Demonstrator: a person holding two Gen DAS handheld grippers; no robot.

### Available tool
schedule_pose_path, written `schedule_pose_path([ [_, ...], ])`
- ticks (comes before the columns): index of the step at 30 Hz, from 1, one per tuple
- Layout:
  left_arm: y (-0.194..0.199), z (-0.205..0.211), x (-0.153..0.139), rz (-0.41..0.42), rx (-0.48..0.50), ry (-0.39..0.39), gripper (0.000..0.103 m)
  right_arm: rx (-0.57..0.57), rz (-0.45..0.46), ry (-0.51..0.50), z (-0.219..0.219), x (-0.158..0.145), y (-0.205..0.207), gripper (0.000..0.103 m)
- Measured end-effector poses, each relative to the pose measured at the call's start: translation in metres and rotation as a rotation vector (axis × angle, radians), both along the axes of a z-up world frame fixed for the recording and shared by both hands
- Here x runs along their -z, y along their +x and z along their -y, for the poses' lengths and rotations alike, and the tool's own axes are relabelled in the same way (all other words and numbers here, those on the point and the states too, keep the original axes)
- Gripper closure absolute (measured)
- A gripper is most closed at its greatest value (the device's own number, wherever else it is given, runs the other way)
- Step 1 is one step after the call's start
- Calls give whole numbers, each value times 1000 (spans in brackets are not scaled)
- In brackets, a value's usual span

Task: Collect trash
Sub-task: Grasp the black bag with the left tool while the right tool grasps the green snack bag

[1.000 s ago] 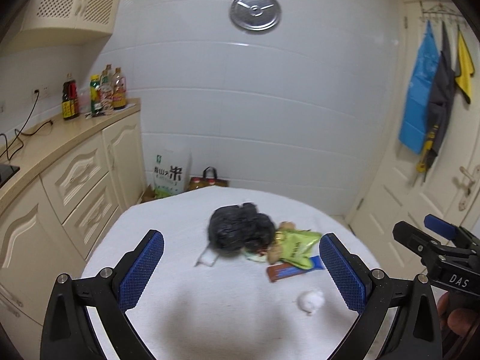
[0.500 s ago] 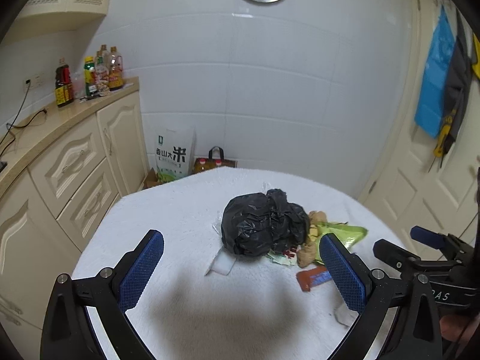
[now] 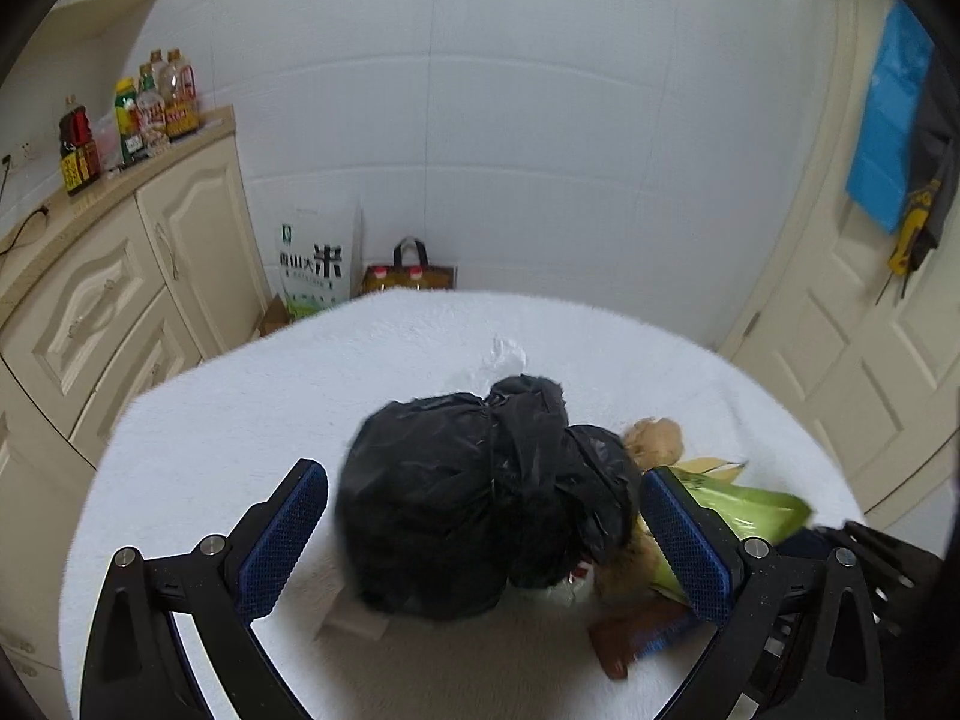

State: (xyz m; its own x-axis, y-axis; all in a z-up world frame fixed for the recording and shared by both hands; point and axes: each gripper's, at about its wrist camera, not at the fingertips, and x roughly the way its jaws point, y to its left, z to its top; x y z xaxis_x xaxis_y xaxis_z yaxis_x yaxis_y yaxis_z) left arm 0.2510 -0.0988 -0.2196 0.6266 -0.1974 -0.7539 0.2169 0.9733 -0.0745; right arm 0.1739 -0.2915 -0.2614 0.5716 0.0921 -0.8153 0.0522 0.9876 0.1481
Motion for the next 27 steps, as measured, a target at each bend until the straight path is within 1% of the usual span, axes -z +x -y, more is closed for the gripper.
schedule_pose_path([
  [1, 8, 4, 4, -2, -1, 0, 1, -6, 2, 7, 0, 0, -1, 69],
  [2, 15, 7, 7, 2, 1, -7, 1, -15, 6, -2, 0, -1, -3, 70],
  [3, 22, 10, 9, 9, 5, -16, 2, -20, 8, -3, 0, -2, -4, 74],
  [5, 30, 9, 13, 14, 5, -39, 7, -22, 13, 13, 3, -4, -8, 75],
  [8, 42, 9, 16, 12, 6, -68, 13, -11, 26, 22, 8, -9, -16, 77],
  [13, 54, 16, 16, 43, 16, -81, 18, -4, 35, 33, 11, -15, -26, 77],
  [19, 39, 11, 11, 104, 10, -100, 19, 17, 64, 52, 16, -27, -43, 78],
  [22, 35, 9, 2, 149, 1, -109, 19, 27, 79, 56, 19, -33, -52, 78],
  [25, 21, 5, -4, 195, -2, -105, 19, 29, 101, 54, 19, -42, -62, 78],
  [27, 16, 6, -11, 218, -7, -116, 19, 30, 119, 50, 18, -48, -69, 78],
])
